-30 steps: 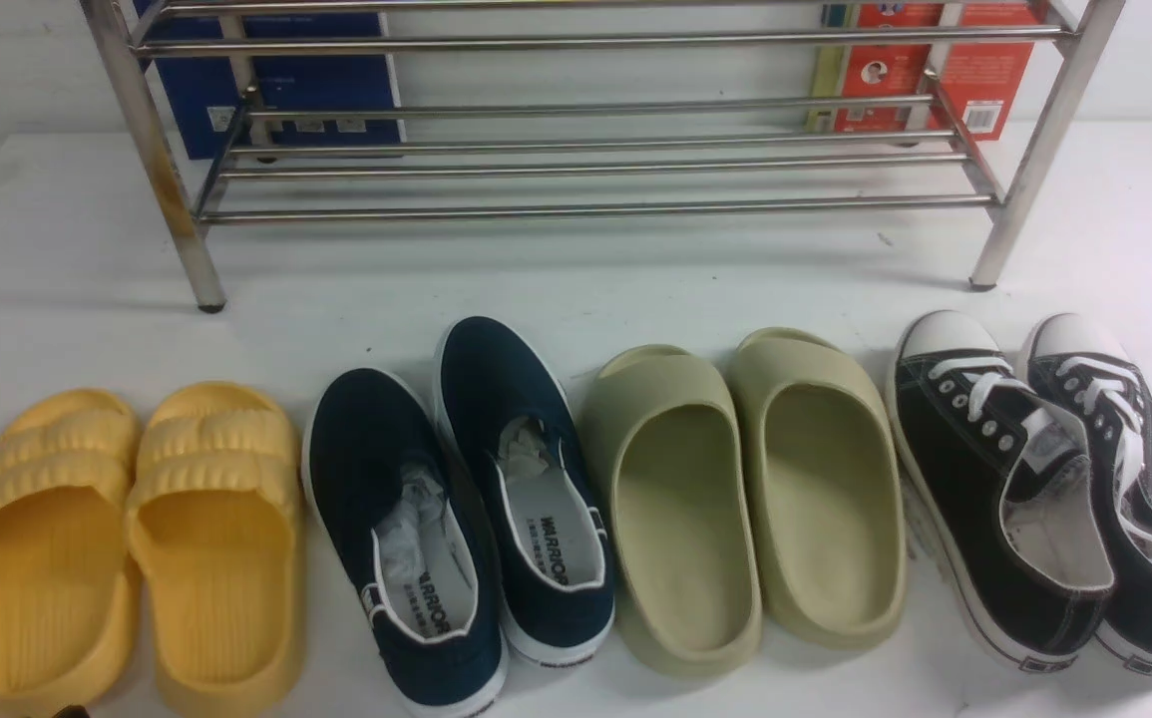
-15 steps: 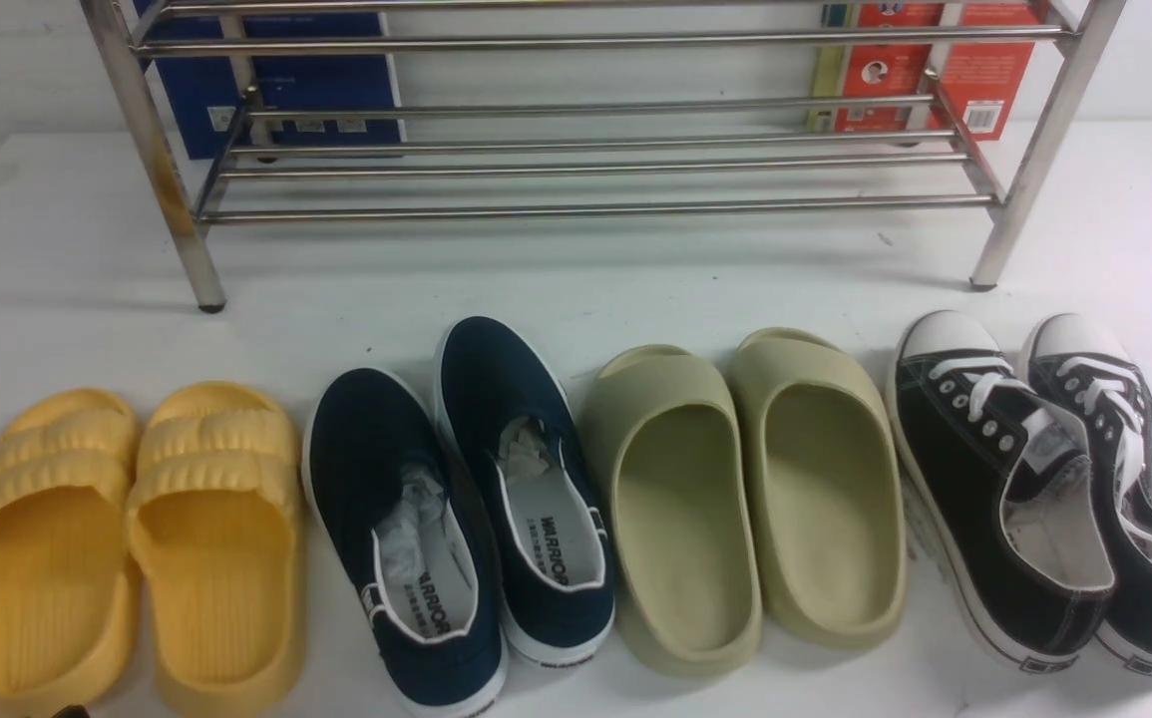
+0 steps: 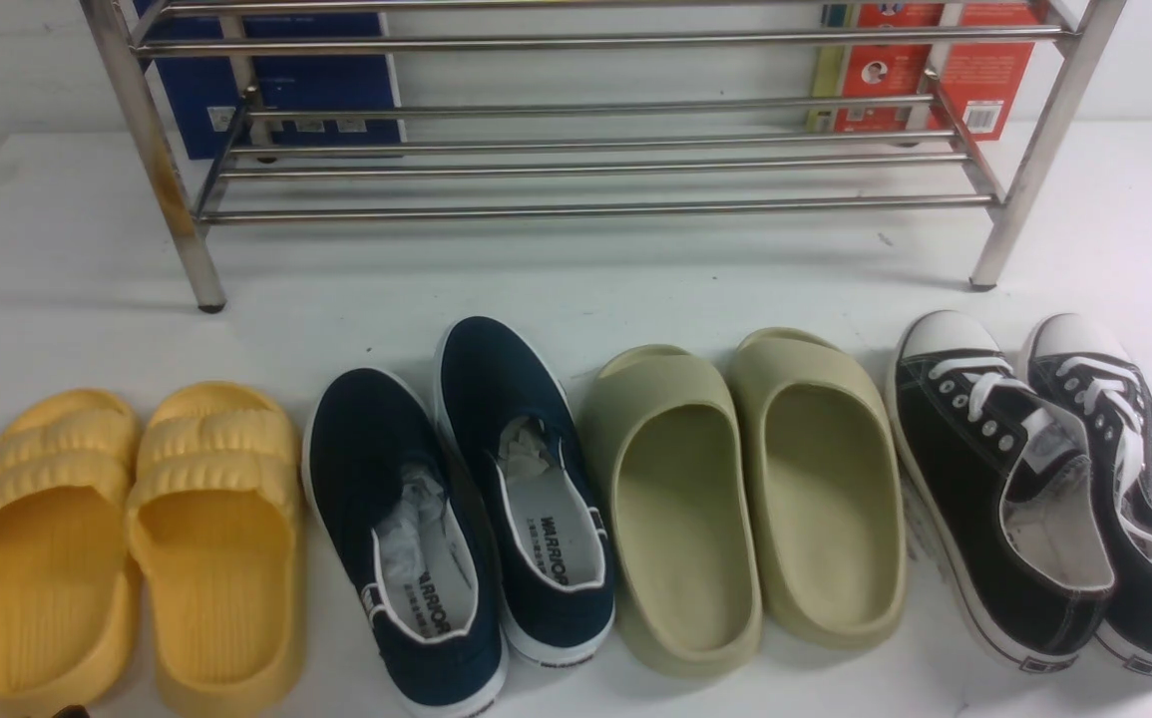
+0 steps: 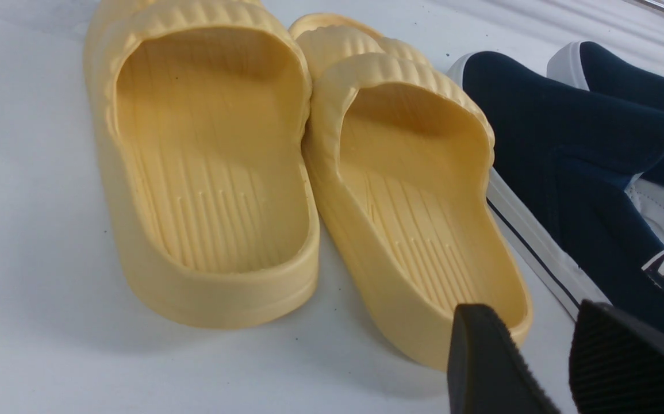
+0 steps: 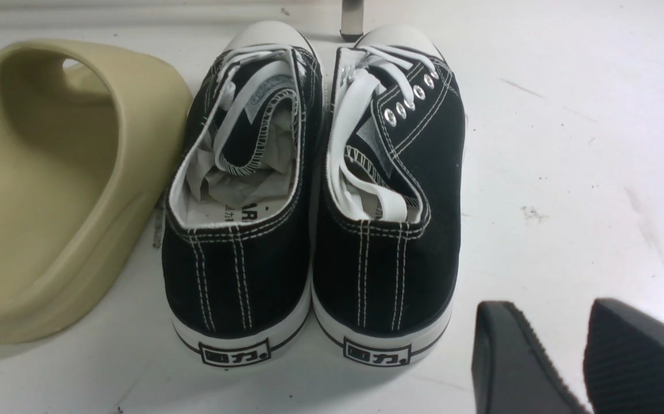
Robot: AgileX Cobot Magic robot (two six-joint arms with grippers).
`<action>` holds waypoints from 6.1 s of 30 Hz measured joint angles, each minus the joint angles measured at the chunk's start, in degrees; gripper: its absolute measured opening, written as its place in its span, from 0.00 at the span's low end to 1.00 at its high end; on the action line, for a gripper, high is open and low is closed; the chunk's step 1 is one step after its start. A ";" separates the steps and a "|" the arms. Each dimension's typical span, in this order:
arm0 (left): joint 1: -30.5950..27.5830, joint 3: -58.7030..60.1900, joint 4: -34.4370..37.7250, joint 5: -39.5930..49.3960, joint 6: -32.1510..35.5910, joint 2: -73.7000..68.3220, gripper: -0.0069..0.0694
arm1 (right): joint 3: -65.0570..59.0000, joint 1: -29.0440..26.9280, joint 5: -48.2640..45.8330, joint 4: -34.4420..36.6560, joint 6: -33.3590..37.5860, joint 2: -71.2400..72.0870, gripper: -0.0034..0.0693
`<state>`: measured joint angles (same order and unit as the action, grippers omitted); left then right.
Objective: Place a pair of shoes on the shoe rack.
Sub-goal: Use the right arm to grab the shoe closest to it, then use the right arm to put a shoe into the shoe rack
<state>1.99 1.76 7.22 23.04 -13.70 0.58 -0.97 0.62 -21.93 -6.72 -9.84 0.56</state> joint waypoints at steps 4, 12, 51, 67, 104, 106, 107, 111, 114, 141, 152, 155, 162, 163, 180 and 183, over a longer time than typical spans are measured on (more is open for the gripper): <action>0.00 0.00 0.00 0.00 0.00 0.00 0.41 | 0.00 0.00 0.00 0.00 0.00 0.00 0.38; 0.00 0.00 0.00 0.00 0.00 0.00 0.41 | 0.00 0.00 0.00 0.00 0.00 0.00 0.38; 0.00 0.00 0.00 0.00 0.00 0.00 0.41 | 49.15 11.47 -40.77 10.22 2.89 -53.53 0.07; 0.00 0.00 0.00 0.00 0.00 0.00 0.41 | 51.92 23.55 -21.96 7.44 0.74 -81.39 0.70; 0.00 0.00 0.00 0.00 0.00 0.00 0.41 | 64.51 23.91 -30.64 15.51 0.77 -82.19 0.08; 0.00 0.00 0.00 0.00 0.00 0.00 0.41 | 66.69 23.96 -31.60 16.56 2.00 -82.53 0.08; 0.00 0.00 0.00 0.00 0.00 0.00 0.41 | 68.17 23.96 -32.04 17.19 2.98 -82.98 0.08; 0.00 0.00 0.00 0.00 0.00 0.00 0.41 | 73.94 23.96 -32.32 19.81 6.21 -86.94 0.08; 0.00 0.00 0.00 0.00 0.00 0.00 0.41 | 77.89 23.96 -32.36 20.79 8.07 -90.63 0.08; 0.00 0.00 0.00 0.00 0.00 0.00 0.41 | 136.28 23.96 -36.71 19.92 11.00 -134.41 0.08; 0.00 0.00 0.00 0.00 0.00 0.00 0.41 | 137.30 23.96 -32.51 19.34 11.00 -136.16 0.08; 0.00 0.00 0.00 0.00 0.00 0.00 0.41 | 137.30 23.96 -31.12 18.60 11.00 -136.16 0.09; 0.00 0.00 0.00 0.00 0.00 0.00 0.41 | 137.30 23.96 -30.30 17.35 11.00 -136.16 0.14; 0.00 0.00 0.00 0.00 0.00 0.00 0.41 | 137.30 23.96 -30.30 17.35 11.00 -136.16 0.15; 0.00 0.00 0.00 0.00 0.00 0.00 0.41 | 144.81 23.96 -37.58 20.86 11.44 -136.10 0.51; 0.00 0.00 0.00 0.00 0.00 0.00 0.41 | 148.23 23.96 -45.24 22.37 11.44 -136.05 0.51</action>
<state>1.99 1.76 7.22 23.04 -13.70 0.58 147.25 24.58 -67.17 15.65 1.61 -135.50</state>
